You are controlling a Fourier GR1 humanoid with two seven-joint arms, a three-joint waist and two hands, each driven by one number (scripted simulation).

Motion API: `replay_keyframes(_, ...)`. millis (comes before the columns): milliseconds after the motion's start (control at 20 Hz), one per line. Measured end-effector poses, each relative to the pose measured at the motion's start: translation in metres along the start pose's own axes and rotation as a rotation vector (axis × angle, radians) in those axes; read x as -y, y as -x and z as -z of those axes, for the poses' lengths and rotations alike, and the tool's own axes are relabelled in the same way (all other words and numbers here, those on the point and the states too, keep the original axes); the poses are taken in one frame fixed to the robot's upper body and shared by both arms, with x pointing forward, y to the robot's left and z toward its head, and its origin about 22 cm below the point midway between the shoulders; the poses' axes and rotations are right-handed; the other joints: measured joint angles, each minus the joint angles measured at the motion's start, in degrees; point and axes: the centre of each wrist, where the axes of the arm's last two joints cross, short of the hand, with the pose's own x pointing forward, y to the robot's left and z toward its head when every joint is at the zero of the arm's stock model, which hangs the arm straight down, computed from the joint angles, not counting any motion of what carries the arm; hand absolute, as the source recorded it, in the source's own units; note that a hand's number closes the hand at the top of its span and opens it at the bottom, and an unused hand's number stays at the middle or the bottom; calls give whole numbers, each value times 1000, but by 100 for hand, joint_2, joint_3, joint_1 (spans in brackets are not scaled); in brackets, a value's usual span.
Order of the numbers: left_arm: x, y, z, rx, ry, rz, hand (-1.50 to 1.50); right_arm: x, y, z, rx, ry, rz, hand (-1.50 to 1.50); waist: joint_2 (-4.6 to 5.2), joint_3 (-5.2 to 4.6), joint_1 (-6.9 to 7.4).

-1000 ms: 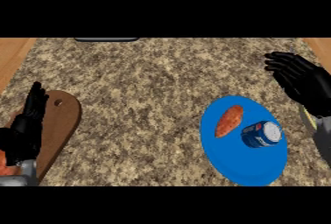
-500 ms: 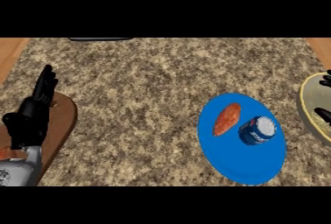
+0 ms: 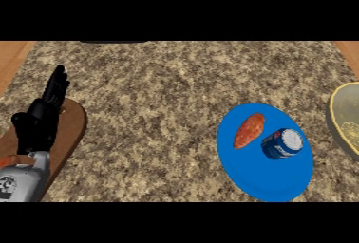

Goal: Pick the can from the plate and place it in the bowl

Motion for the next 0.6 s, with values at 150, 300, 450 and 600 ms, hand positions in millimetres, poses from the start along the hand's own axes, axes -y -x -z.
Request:
replay_keyframes(150,3,0,3,4,0,2,0,2,-24,13,-56,-97,-120,-150,2,-5,19)
replay_keyframes(300,6,-2,1,8,11,-2,0,-5,-43,28,-118,-185,-208,-150,0,-6,69)
replay_keyframes(450,11,-6,4,12,17,-3,0,-16,-58,45,-160,-271,-267,-150,8,-4,93)
replay_keyframes(600,10,-8,6,15,10,2,0,-34,-65,56,-186,-349,-287,-150,6,-3,86)
